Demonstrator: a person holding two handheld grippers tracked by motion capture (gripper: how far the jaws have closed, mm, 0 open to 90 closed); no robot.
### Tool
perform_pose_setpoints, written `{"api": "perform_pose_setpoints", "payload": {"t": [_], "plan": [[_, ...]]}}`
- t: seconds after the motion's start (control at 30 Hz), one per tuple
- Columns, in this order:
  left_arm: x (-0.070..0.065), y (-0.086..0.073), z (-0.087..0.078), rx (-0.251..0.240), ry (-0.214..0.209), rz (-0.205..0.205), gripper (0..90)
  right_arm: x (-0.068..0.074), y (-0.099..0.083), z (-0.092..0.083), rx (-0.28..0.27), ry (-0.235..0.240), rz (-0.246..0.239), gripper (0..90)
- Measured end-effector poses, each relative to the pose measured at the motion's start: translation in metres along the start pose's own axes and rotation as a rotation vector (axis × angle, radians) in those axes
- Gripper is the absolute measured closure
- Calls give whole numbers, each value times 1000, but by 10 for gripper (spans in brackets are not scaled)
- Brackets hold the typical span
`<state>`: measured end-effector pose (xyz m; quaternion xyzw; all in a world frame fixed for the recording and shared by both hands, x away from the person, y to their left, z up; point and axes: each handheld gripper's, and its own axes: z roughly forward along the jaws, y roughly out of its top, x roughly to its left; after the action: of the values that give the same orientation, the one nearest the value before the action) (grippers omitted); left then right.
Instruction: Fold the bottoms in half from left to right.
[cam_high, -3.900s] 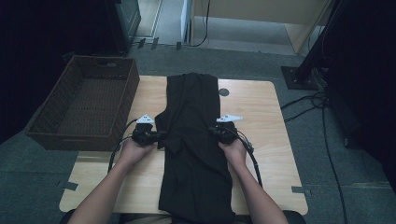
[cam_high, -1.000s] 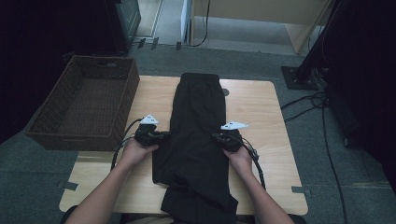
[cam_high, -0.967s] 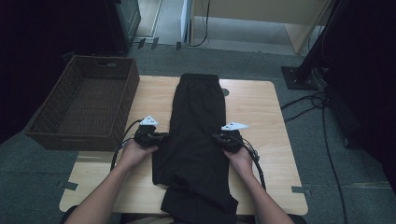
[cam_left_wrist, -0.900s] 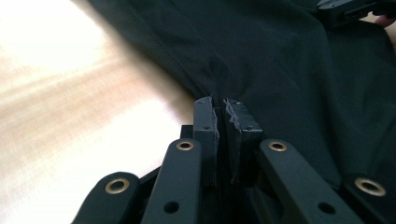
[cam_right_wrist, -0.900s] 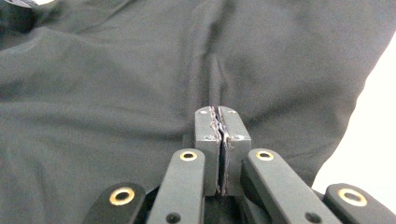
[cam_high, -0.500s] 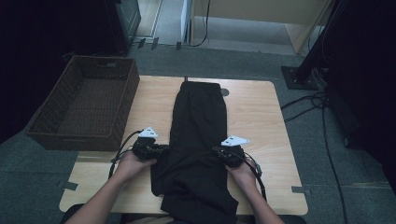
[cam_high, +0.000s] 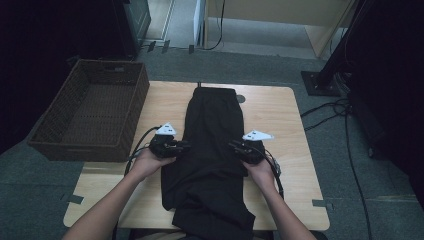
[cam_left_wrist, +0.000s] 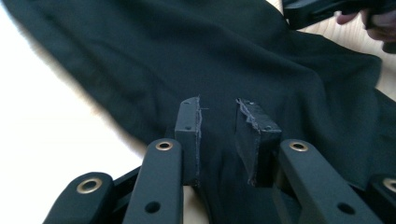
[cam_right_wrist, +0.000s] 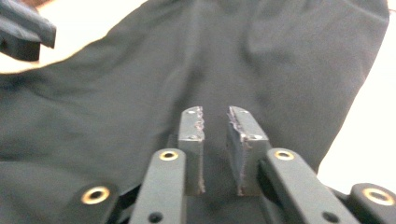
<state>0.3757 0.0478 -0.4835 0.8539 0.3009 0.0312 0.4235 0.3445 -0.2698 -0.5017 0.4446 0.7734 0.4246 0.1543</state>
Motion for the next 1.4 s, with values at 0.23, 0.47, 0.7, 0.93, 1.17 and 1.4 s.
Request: {"api": "perform_pose_setpoints", "payload": {"t": [0.23,0.47,0.7,0.93,1.17,1.4], "plan": [[17,29,31,7,14,11,792,-17,18,23,51,-36,1,800],[29,23,53,76,52,14,815,-21,19,42,87,-47,7,809],[30,16,50,86,52,17,793,-14,18,44,85,-43,0,784],[28,6,46,47,33,-19,783,-12,11,42,51,-16,-7,783],[13,-13,33,21,20,-34,784,2,0,31,63,22,-44,787],[23,-1,25,-18,20,-75,671,-1,7,29,65,1,-51,688]]}}
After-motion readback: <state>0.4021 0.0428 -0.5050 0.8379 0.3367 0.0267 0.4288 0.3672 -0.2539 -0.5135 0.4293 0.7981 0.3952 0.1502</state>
